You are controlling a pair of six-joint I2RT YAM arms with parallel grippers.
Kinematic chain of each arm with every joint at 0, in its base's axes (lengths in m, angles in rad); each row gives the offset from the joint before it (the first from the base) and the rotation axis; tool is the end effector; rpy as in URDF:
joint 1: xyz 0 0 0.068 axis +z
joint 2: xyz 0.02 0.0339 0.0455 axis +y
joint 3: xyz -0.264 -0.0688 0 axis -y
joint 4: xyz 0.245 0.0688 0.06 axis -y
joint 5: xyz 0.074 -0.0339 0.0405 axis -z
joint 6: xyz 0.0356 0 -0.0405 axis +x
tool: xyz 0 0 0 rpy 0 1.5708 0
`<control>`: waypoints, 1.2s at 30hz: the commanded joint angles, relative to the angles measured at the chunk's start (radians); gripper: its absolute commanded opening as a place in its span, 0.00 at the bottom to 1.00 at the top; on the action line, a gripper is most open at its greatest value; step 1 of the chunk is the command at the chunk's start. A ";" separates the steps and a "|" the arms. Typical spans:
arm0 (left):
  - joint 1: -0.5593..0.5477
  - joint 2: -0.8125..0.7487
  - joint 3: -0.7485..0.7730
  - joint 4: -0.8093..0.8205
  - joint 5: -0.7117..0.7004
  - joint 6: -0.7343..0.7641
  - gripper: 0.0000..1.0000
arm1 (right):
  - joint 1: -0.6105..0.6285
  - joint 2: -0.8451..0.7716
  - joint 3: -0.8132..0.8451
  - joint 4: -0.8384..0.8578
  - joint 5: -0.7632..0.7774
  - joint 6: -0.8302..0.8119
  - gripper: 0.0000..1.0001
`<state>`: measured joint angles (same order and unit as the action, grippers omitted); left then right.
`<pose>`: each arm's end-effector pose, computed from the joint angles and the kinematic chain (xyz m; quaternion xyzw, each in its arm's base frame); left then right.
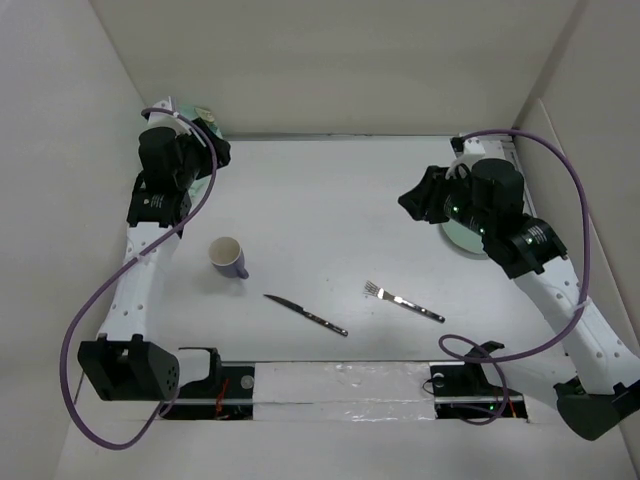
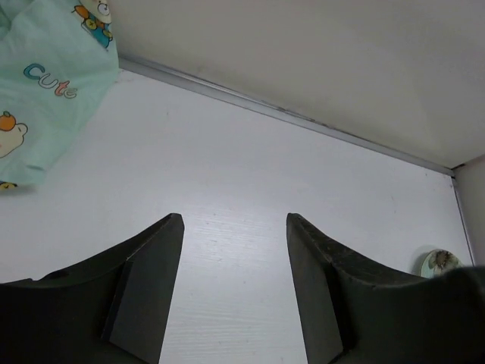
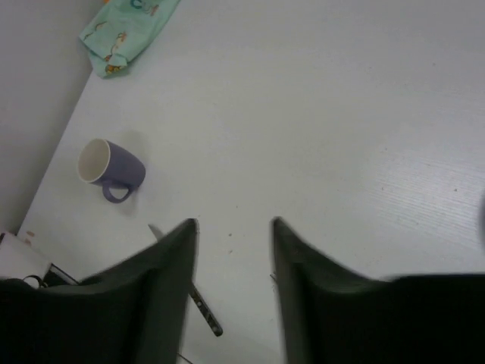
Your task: Set the dinner table for one person
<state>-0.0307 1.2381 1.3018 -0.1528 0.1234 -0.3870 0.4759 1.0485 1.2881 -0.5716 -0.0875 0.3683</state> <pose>0.2831 -0.0131 0.4288 -0.0896 0.7322 -0.1842 0.6496 0.1902 0.1015 0.4231 -0.0691 0.8109 0.2701 0.5145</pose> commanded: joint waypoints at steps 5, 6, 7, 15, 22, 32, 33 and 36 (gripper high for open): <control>0.003 0.001 0.028 -0.030 -0.251 -0.020 0.48 | -0.054 -0.038 -0.029 0.055 -0.118 -0.025 0.00; 0.003 0.018 0.042 -0.046 -0.299 -0.016 0.30 | -0.054 -0.039 -0.032 0.056 -0.123 -0.025 0.00; 0.003 0.036 0.074 -0.079 -0.345 -0.012 0.17 | -0.054 -0.042 -0.039 0.058 -0.126 -0.025 0.00; 0.179 0.276 0.132 -0.146 -0.424 -0.050 0.22 | -0.065 -0.071 -0.067 0.047 -0.163 -0.022 0.00; 0.252 0.468 0.188 -0.182 -0.407 -0.056 0.49 | -0.065 -0.100 -0.116 0.044 -0.169 -0.015 0.51; 0.252 0.736 0.326 -0.140 -0.282 -0.062 0.64 | -0.005 -0.059 -0.127 0.033 -0.181 -0.011 0.61; 0.252 0.748 0.332 -0.133 -0.271 -0.072 0.65 | -0.005 -0.056 -0.127 0.032 -0.173 -0.011 0.62; 0.252 0.820 0.376 -0.137 -0.246 -0.081 0.64 | 0.021 -0.041 -0.127 0.032 -0.158 0.001 0.62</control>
<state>0.2222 2.0350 1.6207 -0.3138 -0.1688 -0.4473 0.4759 1.0031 1.1515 -0.5549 -0.2539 0.3637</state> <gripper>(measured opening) 0.645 0.617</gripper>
